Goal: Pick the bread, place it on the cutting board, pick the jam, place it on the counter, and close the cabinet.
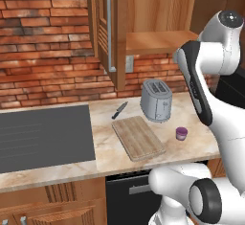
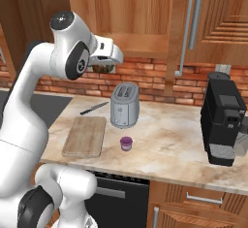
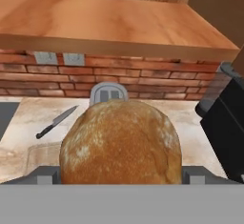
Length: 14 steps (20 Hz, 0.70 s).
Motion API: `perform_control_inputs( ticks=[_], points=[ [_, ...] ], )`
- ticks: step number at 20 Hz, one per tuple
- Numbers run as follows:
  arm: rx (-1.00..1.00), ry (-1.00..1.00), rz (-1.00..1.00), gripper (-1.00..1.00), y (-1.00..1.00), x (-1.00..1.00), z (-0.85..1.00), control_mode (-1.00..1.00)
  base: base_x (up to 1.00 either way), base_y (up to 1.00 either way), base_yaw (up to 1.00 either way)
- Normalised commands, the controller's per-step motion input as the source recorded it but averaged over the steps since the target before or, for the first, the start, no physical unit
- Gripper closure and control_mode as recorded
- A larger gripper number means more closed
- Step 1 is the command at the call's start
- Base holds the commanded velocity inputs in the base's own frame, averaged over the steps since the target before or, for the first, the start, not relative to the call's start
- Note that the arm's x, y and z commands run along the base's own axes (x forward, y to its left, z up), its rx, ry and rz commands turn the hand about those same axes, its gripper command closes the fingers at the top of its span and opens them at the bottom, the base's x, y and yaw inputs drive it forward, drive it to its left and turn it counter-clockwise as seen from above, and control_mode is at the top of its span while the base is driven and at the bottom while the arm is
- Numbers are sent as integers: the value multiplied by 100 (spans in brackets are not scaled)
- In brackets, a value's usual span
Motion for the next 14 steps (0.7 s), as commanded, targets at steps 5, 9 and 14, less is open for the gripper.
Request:
perform_control_inputs(
  ticks=[5,9,14],
  points=[
    [0,17,0,100,23,-27,0,-100,0,0,0],
    [1,19,0,100,21,-31,0,-100,0,0,0],
    [0,15,0,100,15,-30,-4,-100,0,0,0]
  ],
)
